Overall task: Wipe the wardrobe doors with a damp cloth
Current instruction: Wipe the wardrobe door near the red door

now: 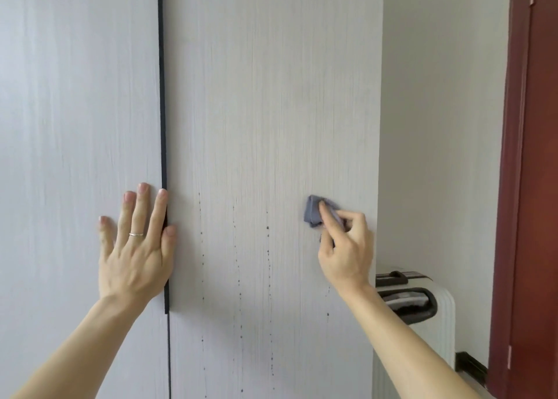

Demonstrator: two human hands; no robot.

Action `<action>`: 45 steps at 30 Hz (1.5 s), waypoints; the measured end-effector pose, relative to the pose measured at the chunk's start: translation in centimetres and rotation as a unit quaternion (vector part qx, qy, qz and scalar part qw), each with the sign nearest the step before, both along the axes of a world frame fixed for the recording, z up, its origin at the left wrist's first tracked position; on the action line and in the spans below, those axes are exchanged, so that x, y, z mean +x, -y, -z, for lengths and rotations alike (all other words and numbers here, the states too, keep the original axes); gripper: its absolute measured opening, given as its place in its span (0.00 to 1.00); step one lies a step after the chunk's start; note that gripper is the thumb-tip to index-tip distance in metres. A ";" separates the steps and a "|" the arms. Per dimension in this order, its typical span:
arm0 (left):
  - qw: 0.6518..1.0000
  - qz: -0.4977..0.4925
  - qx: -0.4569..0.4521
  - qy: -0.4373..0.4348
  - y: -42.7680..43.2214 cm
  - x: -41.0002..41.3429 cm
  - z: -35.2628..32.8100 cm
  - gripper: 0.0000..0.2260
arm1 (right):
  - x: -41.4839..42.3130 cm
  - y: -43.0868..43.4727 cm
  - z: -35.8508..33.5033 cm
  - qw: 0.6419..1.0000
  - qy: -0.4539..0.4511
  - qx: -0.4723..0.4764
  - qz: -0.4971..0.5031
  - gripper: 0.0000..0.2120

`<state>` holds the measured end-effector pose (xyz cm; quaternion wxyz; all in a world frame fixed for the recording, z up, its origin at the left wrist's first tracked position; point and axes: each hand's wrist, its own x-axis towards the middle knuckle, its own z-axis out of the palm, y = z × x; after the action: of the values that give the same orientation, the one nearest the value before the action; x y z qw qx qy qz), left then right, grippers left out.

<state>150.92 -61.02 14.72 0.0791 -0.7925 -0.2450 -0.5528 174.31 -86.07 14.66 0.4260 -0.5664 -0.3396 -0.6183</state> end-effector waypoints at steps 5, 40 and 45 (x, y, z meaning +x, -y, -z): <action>1.000 0.000 0.020 -0.020 -0.7 -0.5 0.6 0.27 | 1.5 1.4 -2.9 1.000 -0.017 0.013 0.010 0.18; 0.997 -0.019 0.065 0.039 -1.2 0.7 4.5 0.27 | -7.7 -8.0 -9.1 0.997 0.007 -0.071 -0.006 0.21; 0.993 -0.030 0.107 0.036 -1.5 0.3 4.9 0.26 | -8.8 -7.7 -1.9 0.955 0.172 -0.237 0.034 0.20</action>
<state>151.18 -59.52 9.81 0.1710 -0.7516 -0.2107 -0.6012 165.49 -78.34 16.54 0.1930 -0.5471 -0.5254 -0.6224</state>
